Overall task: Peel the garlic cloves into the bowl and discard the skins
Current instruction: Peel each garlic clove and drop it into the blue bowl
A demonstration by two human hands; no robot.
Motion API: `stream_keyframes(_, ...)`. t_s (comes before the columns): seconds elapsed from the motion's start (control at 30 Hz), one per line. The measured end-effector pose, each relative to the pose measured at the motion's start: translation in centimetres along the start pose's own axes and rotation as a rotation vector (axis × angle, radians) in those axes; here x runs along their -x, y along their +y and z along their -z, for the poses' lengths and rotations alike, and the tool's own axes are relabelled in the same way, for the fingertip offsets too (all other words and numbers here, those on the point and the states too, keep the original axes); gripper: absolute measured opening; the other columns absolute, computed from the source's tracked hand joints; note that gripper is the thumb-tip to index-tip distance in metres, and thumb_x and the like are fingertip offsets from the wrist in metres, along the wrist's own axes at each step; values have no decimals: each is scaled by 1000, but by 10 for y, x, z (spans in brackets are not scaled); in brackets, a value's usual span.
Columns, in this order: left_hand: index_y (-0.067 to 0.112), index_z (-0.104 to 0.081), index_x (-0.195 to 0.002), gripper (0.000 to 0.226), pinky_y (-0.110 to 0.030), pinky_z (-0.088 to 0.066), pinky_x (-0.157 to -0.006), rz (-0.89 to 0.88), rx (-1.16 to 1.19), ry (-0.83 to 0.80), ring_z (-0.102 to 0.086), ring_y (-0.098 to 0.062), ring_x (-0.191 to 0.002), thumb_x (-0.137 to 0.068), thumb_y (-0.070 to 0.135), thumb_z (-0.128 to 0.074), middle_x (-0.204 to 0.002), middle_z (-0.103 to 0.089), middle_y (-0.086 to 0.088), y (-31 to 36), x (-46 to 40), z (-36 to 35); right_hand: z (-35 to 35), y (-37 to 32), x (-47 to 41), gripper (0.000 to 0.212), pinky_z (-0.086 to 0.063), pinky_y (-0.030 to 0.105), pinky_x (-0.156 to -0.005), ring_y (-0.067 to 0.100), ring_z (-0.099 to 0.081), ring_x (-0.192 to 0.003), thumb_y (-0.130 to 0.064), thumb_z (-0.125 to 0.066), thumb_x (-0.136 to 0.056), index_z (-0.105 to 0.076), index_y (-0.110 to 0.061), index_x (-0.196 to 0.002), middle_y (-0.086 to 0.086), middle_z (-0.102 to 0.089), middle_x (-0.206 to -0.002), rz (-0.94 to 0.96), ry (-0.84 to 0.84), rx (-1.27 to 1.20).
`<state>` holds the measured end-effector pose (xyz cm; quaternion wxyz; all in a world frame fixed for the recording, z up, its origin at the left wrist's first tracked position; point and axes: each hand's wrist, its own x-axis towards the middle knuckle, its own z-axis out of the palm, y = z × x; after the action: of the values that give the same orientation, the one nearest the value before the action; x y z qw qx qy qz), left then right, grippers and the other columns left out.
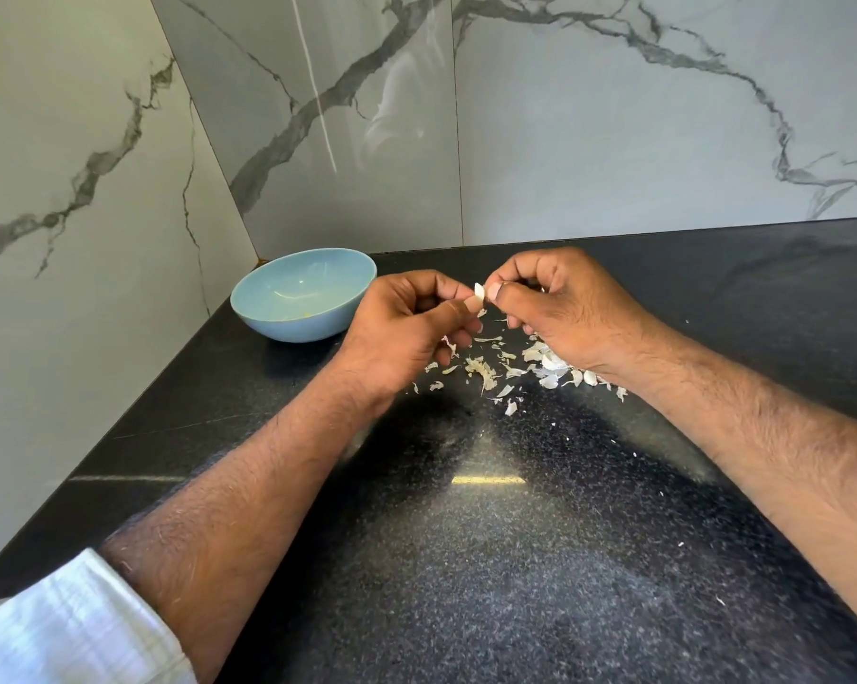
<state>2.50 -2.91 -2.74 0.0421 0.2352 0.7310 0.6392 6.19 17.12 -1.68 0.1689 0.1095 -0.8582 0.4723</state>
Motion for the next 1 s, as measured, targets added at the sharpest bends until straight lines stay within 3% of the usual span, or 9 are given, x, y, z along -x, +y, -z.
stream_keyframes(0.13,5,-72,-102,21,-30,-52,-52,-29,-7,98,-69,-26,-69,-90,15,-85,-88,-75,-23,-1,-1,0,-3,2,-1,13,-51,41,-68,12,-59,-62,-23,-68,-98,-78,-22,-91,-2,-68,-66,-77,0,-67)
stream_keyframes(0.3,4,-75,-101,11,-33,-58,-58,-95,-22,84,-76,-24,-73,-93,9,-82,-88,-79,-14,-2,0,0,-4,2,-1,12,-51,43,-70,26,-62,-72,-29,-70,-97,-79,-25,-91,5,-74,-74,-80,-38,-133)
stream_keyframes(0.47,11,-75,-100,9,-30,-56,-55,-78,-101,96,-76,-22,-75,-96,4,-76,-91,-80,-11,-1,-1,6,2,1,-1,11,-50,36,-71,23,-67,-72,-24,-74,-94,-79,-18,-87,9,-76,-75,-120,-37,-102)
stream_keyframes(0.6,14,-77,-90,27,-26,-49,-50,-46,-190,222,-69,-13,-66,-95,-6,-59,-82,-78,-1,-5,-9,23,17,14,-4,14,-56,24,-68,10,-69,-68,-18,-89,-79,-76,-13,-78,-6,-76,-72,-155,22,131)
stream_keyframes(0.7,13,-78,-87,30,-26,-46,-49,-28,-223,186,-65,-12,-66,-97,-2,-54,-73,-72,1,-10,-12,22,21,18,-4,12,-55,22,-63,2,-64,-59,-5,-84,-80,-78,-16,-80,-15,-73,-68,-129,9,204)
stream_keyframes(0.77,17,-77,-91,28,-26,-46,-48,-32,-242,131,-66,-13,-70,-100,1,-56,-84,-77,1,-12,-12,17,22,20,-5,14,-62,30,-65,21,-72,-68,-9,-75,-88,-81,-19,-79,-18,-74,-70,-90,11,270)
stream_keyframes(0.83,19,-76,-97,23,-22,-48,-49,-32,-256,96,-66,-14,-71,-101,3,-60,-97,-80,1,-14,-11,14,23,26,-8,22,-65,40,-71,38,-74,-74,-25,-67,-92,-80,-17,-76,-8,-79,-79,-83,-9,341)
stream_keyframes(0.9,20,-74,-104,17,-17,-48,-51,-32,-271,88,-65,-13,-71,-100,5,-67,-101,-79,-2,-14,-10,13,23,34,-11,31,-65,42,-65,30,-72,-61,-35,-68,-94,-77,-15,-72,-3,-79,-82,-62,-21,485)
stream_keyframes(1.0,20,-74,-109,14,-14,-48,-52,-36,-283,72,-65,-10,-71,-99,10,-72,-102,-77,-5,-15,-9,11,18,40,-10,8,-62,34,-74,5,-65,-67,-27,-80,-90,-80,-27,-82,-20,-66,-77,19,-68,571)
